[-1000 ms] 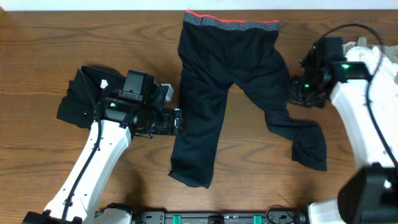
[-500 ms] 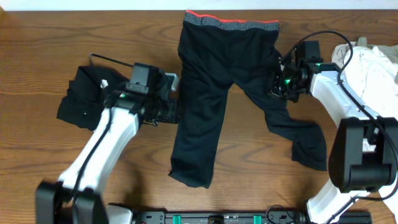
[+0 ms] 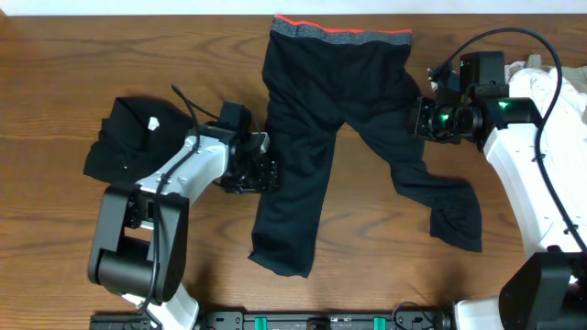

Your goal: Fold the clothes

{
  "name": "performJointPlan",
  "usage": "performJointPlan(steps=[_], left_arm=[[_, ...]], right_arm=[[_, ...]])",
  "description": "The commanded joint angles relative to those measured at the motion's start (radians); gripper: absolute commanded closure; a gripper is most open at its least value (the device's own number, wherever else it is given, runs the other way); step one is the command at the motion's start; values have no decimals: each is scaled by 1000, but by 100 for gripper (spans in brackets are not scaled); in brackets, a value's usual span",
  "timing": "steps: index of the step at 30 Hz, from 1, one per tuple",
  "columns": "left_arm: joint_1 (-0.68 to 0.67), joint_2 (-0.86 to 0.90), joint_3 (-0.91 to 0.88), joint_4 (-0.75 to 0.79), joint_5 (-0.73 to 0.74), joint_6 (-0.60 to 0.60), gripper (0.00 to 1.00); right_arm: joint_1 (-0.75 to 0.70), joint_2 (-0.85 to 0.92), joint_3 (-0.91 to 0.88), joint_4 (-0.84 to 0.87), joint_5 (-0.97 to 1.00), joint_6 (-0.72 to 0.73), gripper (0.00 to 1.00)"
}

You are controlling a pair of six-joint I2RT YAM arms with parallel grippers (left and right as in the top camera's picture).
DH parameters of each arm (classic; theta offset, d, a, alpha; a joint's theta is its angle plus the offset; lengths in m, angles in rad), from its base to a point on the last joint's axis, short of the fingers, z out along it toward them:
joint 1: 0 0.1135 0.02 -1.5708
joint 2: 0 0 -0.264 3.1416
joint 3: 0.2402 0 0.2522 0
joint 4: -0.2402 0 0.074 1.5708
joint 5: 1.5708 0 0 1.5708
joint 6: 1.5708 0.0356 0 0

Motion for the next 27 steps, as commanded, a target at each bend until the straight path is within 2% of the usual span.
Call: performJointPlan(steps=[1, 4, 8, 9, 13, 16, 18, 20, 22, 23, 27], left_arm=[[-38, 46, 1, 0, 6, -57, 34], [-85, 84, 1, -3, 11, -120, 57], [-159, 111, 2, 22, 145, -217, 92], [-180, 112, 2, 52, 213, -254, 94], [-273, 112, 2, 254, 443, -441, 94], [-351, 111, 4, 368, 498, -546, 93], [-390, 111, 17, 378, 515, -545, 89], [-404, 104, 33, 360, 521, -510, 77], [-397, 90, 40, 337, 516, -477, 75], [-388, 78, 40, 323, 505, -474, 71], [-345, 9, 41, 233, 412, -412, 64]], right_arm=[[3, -5, 11, -4, 14, -23, 94], [3, -5, 11, -1, 14, -23, 94], [3, -5, 11, -1, 14, -23, 94], [3, -5, 11, -1, 14, -23, 94], [3, -5, 11, -1, 14, -23, 94], [3, -5, 11, -1, 14, -23, 95], [3, -5, 11, -2, 14, -23, 94], [3, -5, 11, -2, 14, -23, 94], [3, -5, 11, -3, 14, -24, 93], [3, -5, 11, -5, 14, -24, 92], [3, -5, 11, -5, 14, -39, 91]])
